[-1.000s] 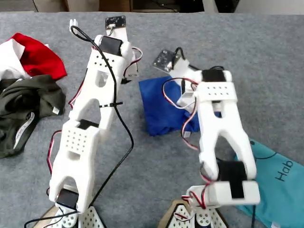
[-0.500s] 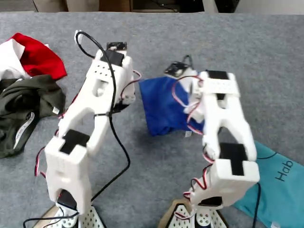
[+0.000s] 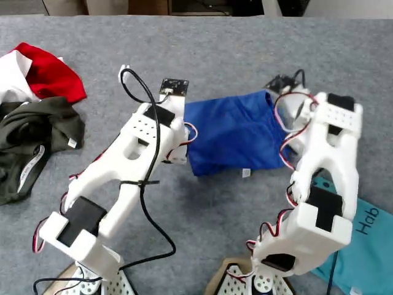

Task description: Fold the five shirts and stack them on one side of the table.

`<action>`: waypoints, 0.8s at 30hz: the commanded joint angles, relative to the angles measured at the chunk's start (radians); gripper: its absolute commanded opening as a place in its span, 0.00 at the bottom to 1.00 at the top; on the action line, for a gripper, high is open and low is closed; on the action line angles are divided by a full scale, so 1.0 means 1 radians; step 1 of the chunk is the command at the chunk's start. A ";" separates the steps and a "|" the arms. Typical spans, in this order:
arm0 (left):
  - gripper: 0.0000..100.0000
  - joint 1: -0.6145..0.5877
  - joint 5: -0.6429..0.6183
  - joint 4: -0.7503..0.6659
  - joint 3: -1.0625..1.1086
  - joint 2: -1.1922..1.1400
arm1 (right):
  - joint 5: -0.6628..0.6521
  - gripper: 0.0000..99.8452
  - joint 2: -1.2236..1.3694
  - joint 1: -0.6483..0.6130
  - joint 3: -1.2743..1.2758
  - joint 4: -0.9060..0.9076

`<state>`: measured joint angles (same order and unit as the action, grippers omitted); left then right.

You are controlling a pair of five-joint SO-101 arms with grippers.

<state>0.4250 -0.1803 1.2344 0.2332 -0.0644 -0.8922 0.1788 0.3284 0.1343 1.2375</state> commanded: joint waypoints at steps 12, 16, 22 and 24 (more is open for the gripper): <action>0.02 0.196 -0.054 -0.230 0.110 0.044 | 0.006 0.00 0.044 -0.265 -0.595 0.163; 0.02 0.206 -0.054 -0.405 0.239 0.044 | 0.012 0.00 0.145 -0.321 -0.628 0.140; 0.02 0.206 -0.054 -0.485 0.331 0.044 | 0.012 0.00 0.323 -0.331 -0.693 0.137; 0.02 0.206 -0.054 -0.493 0.334 0.044 | 0.012 0.00 0.390 -0.321 -0.723 0.115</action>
<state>0.6229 -0.2248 0.7664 0.5646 -0.0537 -0.8938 0.5132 0.0061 -0.5132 1.3848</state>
